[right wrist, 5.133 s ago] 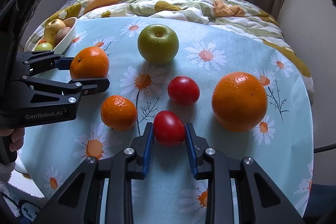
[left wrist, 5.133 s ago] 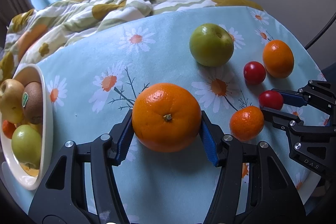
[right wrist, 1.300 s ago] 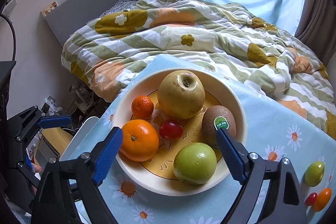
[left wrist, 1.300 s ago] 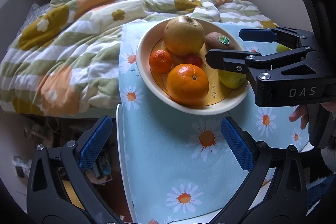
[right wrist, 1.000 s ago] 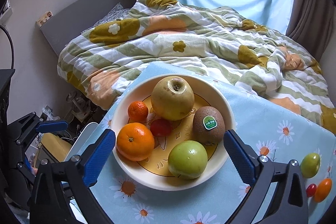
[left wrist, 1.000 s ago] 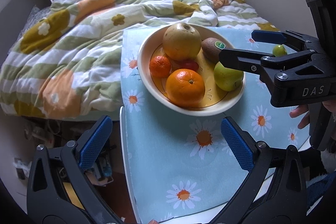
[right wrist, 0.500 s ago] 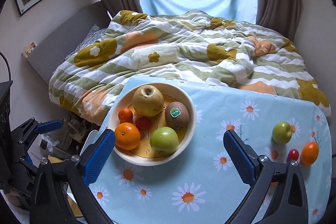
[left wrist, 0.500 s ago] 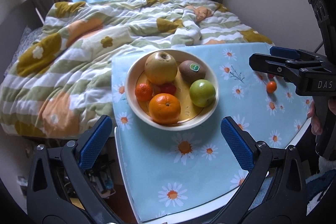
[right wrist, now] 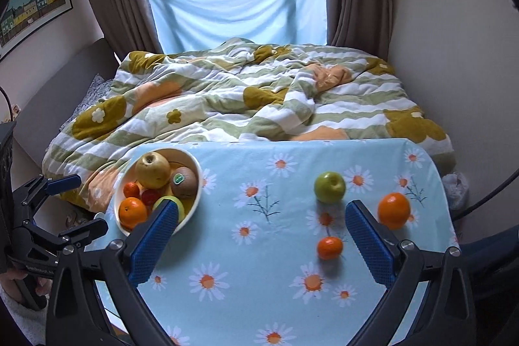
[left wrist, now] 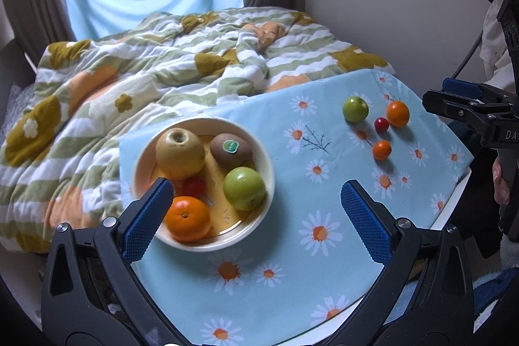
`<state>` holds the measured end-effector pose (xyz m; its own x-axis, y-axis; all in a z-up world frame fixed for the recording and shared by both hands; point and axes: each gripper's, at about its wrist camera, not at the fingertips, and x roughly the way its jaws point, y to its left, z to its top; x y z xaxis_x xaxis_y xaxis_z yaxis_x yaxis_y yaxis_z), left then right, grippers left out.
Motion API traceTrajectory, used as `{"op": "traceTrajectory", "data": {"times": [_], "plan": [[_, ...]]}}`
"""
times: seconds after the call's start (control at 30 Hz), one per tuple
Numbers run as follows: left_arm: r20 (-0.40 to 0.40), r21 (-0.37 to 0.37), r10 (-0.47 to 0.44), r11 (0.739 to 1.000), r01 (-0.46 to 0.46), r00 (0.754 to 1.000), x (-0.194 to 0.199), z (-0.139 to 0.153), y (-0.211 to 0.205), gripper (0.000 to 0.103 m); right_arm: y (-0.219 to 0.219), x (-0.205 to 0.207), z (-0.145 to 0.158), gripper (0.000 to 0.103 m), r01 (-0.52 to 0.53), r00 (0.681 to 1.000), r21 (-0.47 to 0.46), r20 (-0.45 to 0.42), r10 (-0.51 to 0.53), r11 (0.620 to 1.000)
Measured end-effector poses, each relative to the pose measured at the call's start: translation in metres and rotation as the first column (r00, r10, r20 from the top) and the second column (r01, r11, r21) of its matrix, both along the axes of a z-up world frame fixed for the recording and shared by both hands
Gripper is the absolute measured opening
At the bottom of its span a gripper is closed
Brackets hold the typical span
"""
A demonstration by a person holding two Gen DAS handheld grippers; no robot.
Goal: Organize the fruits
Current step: 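Withdraw both tools from the bowl toward the remaining fruits, then grasp a mandarin with the left tool while the right tool grasps the other large orange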
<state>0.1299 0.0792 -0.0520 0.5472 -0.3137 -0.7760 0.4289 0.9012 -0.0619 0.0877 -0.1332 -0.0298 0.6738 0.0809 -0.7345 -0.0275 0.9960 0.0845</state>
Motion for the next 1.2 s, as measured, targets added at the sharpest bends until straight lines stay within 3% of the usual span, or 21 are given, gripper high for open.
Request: {"op": "traceTrajectory", "data": {"times": [0.43, 0.8, 0.9, 0.97, 1.2], "plan": [[-0.032, -0.037, -0.006, 0.999, 0.005, 0.999, -0.002, -0.019, -0.131, 0.103, -0.109, -0.001, -0.026, 0.102, -0.083, 0.996, -0.016, -0.037, 0.083, 0.996], [-0.098, -0.02, -0.06, 0.998, 0.059, 0.993, 0.003, -0.07, -0.216, 0.103, -0.176, 0.023, -0.076, 0.102, -0.138, 0.986, 0.003, -0.09, 0.138, 0.99], [-0.119, -0.005, -0.076, 0.997, 0.076, 0.99, 0.005, -0.09, -0.235, 0.1, -0.186, 0.03, -0.09, 0.102, -0.156, 0.983, 0.006, -0.099, 0.156, 0.988], [-0.13, -0.001, -0.082, 0.997, 0.082, 0.988, 0.006, -0.101, -0.244, 0.091, -0.189, 0.033, -0.099, 0.102, -0.169, 0.98, 0.007, -0.105, 0.169, 0.986], [-0.154, 0.039, -0.074, 0.996, 0.081, 0.985, 0.016, -0.132, -0.26, 0.075, -0.195, 0.042, -0.12, 0.102, -0.202, 0.972, 0.02, -0.122, 0.203, 0.979]]}}
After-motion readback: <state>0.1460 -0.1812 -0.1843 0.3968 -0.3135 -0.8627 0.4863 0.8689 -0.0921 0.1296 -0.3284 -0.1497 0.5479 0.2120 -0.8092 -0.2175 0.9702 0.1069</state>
